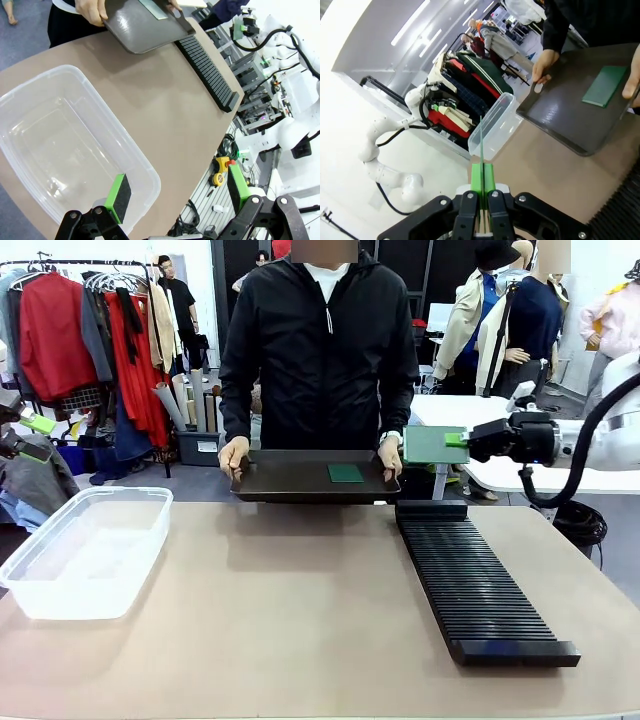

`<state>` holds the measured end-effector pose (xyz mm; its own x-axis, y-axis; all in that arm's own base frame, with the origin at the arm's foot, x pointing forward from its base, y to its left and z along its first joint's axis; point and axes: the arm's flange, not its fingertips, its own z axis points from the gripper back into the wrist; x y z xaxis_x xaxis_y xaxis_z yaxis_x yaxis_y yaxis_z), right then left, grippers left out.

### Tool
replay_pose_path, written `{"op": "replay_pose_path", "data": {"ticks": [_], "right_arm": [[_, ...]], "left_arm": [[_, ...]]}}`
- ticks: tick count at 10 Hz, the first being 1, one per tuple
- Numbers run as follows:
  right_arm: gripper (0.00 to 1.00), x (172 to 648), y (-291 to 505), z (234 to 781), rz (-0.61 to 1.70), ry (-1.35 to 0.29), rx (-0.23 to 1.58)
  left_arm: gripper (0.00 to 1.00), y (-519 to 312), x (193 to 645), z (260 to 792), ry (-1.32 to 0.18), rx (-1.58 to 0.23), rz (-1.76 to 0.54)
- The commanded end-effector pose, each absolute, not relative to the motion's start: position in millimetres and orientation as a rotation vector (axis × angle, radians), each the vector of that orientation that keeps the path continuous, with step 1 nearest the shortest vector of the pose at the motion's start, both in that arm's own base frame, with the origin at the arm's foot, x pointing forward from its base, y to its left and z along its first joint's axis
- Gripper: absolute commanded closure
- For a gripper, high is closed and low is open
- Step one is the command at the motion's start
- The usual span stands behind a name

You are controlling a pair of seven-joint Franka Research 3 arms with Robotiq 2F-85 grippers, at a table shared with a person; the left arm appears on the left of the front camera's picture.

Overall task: Sort PCBs into racks and boxes based on the side picked up.
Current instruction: If the short side of the Blank PCB is picked up, insert it into the PCB Rack ; if the long side is picked up, place it in the Organizing box.

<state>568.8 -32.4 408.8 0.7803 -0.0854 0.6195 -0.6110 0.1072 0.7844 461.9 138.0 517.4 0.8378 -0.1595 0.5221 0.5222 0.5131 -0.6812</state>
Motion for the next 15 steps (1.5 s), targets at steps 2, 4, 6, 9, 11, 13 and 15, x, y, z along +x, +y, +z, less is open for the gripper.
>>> {"op": "replay_pose_path", "data": {"ticks": [2,4,6,9,11,13,15], "right_arm": [[1.0,563,-54,398,0.643,-0.621,1.373],[1.0,558,-70,392,0.752,-0.648,1.371],[1.0,551,-87,377,0.821,-0.683,1.383],[1.0,544,-99,350,0.876,-0.754,1.331],[1.0,549,-103,333,0.917,-0.767,1.306],[1.0,547,-105,315,0.966,-0.773,1.298],[1.0,538,-110,299,0.984,-0.825,1.289]], "left_arm": [[0.0,138,461,518,-0.429,-0.949,-0.424],[0.0,138,461,518,-0.429,-0.949,-0.424],[0.0,138,461,518,-0.429,-0.949,-0.424],[0.0,138,461,518,-0.429,-0.949,-0.424],[0.0,138,461,518,-0.429,-0.949,-0.424],[0.0,138,461,518,-0.429,-0.949,-0.424],[0.0,138,461,518,-0.429,-0.949,-0.424]]}}
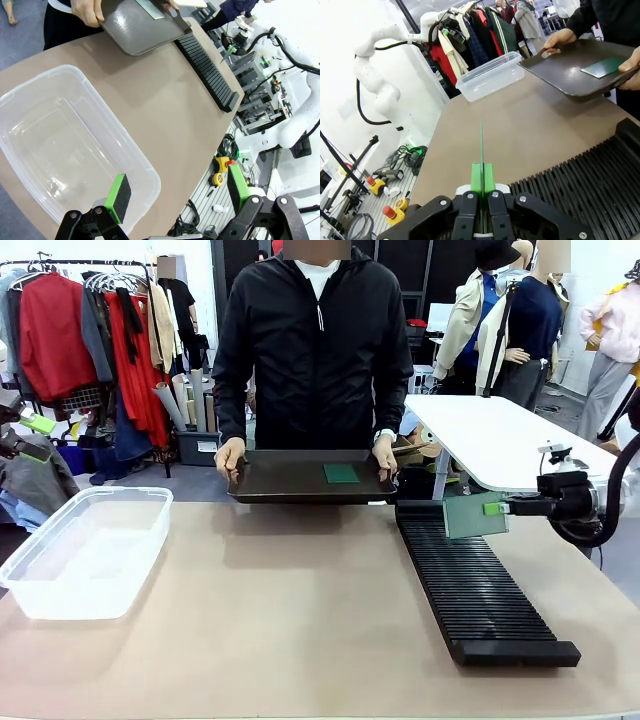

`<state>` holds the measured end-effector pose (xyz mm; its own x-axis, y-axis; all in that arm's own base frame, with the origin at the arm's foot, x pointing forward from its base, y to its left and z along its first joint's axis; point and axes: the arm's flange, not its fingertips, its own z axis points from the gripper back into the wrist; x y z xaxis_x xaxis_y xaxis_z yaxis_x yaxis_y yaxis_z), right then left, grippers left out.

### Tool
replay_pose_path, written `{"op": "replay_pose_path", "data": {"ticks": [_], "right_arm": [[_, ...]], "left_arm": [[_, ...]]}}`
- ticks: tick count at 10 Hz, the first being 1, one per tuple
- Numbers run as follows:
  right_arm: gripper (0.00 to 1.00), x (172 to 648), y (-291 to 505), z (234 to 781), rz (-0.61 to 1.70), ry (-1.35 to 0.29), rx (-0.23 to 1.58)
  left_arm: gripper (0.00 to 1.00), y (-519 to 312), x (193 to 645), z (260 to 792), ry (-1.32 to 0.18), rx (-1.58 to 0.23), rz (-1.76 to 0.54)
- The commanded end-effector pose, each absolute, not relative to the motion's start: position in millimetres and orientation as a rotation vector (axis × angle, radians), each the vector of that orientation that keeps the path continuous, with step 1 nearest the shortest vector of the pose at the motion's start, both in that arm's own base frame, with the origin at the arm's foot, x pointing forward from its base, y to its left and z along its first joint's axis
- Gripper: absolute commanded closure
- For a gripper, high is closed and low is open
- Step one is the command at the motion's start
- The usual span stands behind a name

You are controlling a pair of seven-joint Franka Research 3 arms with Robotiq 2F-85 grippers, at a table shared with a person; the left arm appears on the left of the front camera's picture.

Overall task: Sort PCBs into racks and boxes based on the side picked up.
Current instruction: If the short side of the Blank PCB is picked up, insert it into the PCB Rack ; if the long side is picked up, place it in the Organizing box.

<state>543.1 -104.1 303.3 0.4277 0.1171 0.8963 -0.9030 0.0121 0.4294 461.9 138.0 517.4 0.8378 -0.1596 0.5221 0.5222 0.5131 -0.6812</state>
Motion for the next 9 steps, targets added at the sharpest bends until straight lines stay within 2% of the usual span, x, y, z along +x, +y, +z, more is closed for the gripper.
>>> {"op": "replay_pose_path", "data": {"ticks": [1,9], "right_arm": [[1.0,532,-111,294,0.985,-0.846,1.279],[1.0,515,-115,257,1.088,-0.927,1.319]], "left_arm": [[0.0,138,461,518,-0.429,-0.949,-0.424],[0.0,138,461,518,-0.429,-0.949,-0.424]]}}
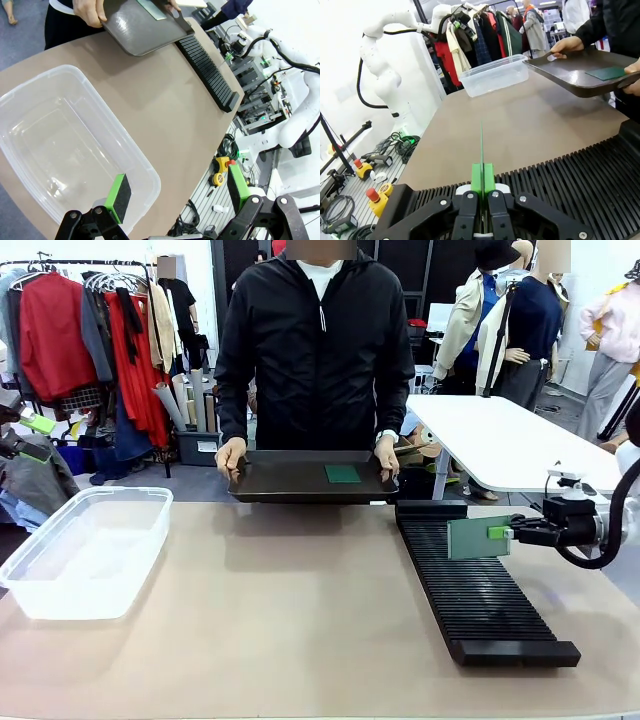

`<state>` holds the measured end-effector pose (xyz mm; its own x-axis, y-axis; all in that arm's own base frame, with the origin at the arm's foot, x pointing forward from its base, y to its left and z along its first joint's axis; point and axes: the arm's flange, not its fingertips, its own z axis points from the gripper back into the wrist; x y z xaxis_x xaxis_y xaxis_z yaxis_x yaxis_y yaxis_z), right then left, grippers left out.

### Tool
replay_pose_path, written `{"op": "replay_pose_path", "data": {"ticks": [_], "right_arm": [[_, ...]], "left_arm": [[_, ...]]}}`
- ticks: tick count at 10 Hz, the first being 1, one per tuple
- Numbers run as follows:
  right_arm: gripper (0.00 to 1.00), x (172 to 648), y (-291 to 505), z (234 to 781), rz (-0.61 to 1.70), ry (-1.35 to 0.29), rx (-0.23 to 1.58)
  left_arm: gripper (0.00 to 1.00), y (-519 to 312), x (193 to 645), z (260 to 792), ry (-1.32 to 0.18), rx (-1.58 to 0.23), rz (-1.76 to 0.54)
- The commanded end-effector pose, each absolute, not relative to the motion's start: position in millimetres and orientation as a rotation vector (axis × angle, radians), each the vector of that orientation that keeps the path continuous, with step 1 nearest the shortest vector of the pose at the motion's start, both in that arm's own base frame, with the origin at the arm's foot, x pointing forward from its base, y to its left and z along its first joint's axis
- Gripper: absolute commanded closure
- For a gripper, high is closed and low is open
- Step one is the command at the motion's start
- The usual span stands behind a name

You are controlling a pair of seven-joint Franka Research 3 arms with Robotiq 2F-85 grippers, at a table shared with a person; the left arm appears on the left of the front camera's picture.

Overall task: Sort PCBs into racks and boxes based on the side picked up.
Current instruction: If the short side of the Blank PCB is picked up, insert it into the PCB Rack ; if the long side is picked up, place it in the Organizing box.

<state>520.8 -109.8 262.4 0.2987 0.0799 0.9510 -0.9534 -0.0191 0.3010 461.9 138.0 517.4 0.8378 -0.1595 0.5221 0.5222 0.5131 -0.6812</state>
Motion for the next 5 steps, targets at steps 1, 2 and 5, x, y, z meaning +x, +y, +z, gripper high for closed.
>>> {"op": "replay_pose_path", "data": {"ticks": [1,2,5], "right_arm": [[1.0,522.6,-109.8,268.1,1.024,-0.902,1.3],[1.0,522.6,-109.8,268.1,1.024,-0.902,1.3],[1.0,522.6,-109.8,268.1,1.024,-0.902,1.3]], "left_arm": [[0.0,137.8,461.5,517.9,-0.429,-0.949,-0.424],[0.0,137.8,461.5,517.9,-0.429,-0.949,-0.424],[0.0,137.8,461.5,517.9,-0.429,-0.949,-0.424]]}}
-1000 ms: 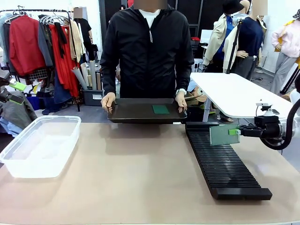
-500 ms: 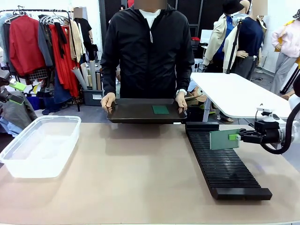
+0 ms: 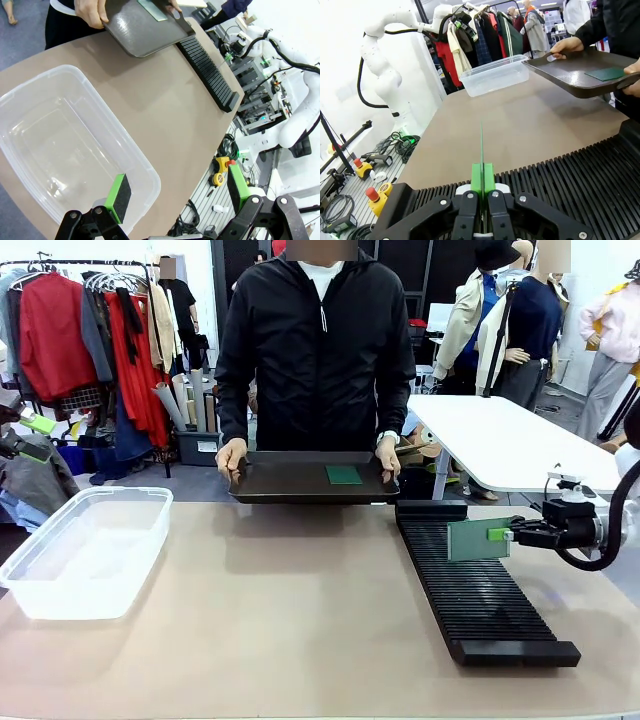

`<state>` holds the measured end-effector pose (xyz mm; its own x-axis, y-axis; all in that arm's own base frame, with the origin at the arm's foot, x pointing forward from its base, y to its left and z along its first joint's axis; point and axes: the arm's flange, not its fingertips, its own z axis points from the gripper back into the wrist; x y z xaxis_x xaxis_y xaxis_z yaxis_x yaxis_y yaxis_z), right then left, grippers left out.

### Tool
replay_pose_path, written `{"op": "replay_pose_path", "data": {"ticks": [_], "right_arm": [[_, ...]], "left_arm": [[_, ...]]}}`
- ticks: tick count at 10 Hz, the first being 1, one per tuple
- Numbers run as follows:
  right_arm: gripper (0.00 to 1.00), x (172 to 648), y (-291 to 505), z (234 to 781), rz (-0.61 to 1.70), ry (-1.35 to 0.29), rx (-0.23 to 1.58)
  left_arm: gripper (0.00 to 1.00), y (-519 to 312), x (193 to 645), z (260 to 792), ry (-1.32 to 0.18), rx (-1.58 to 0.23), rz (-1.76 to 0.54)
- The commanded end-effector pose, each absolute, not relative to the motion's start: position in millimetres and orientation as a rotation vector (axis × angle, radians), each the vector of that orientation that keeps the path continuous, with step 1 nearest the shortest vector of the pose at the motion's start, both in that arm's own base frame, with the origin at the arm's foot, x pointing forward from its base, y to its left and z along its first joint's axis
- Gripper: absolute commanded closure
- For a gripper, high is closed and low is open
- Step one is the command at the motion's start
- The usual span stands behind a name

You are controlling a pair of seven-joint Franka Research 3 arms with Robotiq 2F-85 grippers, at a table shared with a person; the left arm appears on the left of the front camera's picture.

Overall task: Sort PCBs into racks and boxes based on the side picked up.
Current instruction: If the short side of the Blank PCB is picked up, insert it into the PCB Rack ; if the long side is picked up, place it in the Organizing box.

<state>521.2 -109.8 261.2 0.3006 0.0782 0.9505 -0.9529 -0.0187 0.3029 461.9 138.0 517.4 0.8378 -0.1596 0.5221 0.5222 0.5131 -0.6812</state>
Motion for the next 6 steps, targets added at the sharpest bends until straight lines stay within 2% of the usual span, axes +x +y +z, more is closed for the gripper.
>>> {"op": "replay_pose_path", "data": {"ticks": [1,3,6], "right_arm": [[1.0,523,-110,268,1.024,-0.902,1.3],[1.0,521,-110,261,1.036,-0.914,1.306],[1.0,522,-115,252,1.021,-1.041,1.277]], "left_arm": [[0.0,138,461,518,-0.429,-0.949,-0.424],[0.0,138,461,518,-0.429,-0.949,-0.424],[0.0,138,461,518,-0.429,-0.949,-0.424]]}}
